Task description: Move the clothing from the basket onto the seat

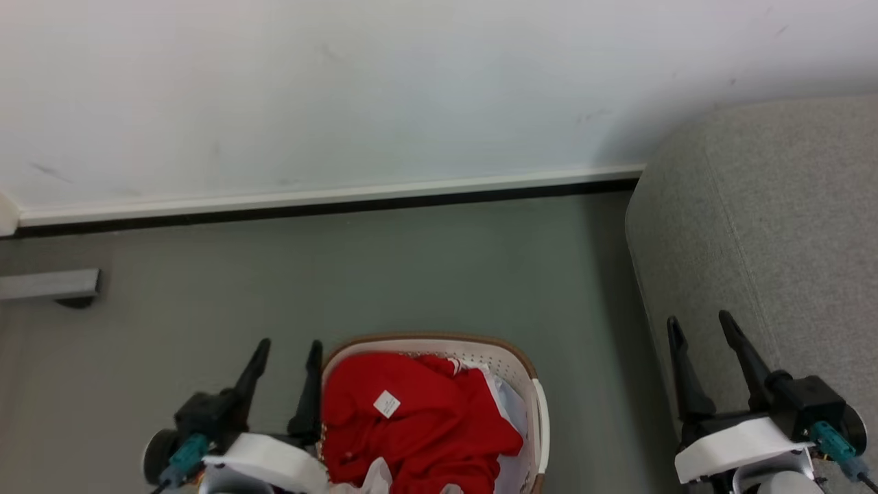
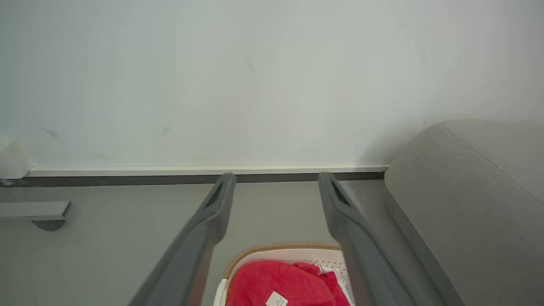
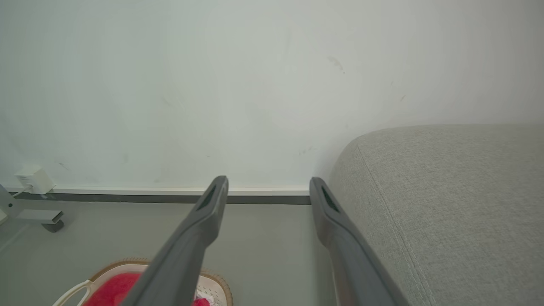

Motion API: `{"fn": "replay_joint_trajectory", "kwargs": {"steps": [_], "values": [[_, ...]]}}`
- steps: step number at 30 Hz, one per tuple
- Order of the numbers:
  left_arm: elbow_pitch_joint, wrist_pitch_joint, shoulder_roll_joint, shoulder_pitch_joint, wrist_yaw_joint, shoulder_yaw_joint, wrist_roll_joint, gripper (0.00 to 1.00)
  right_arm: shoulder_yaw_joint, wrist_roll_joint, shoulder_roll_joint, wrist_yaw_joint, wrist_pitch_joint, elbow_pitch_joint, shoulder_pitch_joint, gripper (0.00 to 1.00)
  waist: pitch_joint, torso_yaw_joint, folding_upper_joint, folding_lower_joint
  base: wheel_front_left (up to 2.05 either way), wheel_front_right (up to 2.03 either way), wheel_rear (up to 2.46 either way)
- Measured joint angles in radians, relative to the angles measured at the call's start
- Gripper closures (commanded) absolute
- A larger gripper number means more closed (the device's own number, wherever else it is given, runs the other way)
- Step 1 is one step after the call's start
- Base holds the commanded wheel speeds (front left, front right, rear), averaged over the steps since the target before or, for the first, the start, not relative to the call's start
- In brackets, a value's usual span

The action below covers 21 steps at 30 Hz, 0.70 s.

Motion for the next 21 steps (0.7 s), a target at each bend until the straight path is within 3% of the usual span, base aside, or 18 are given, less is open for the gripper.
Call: {"fn": "replay_joint_trajectory", "kwargs": {"steps": [12,21], "values": [[0.315,0.038,0.0,-0.332,-0.029,-0.206,0.073,0.0,-0.022,-0.022,-0.001,0.0,0.0,-0.102,-0.096,0.0,0.23,-0.026,0.0,0.0002,0.0,0.0,0.0],[0.513,0.117,0.0,-0.55,-0.032,-0.405,0.005,0.0,-0.023,-0.044,-0.001,0.0,0.0,-0.172,-0.147,0.0,0.387,-0.023,0.0,0.0001,0.0,0.0,0.0]]}}
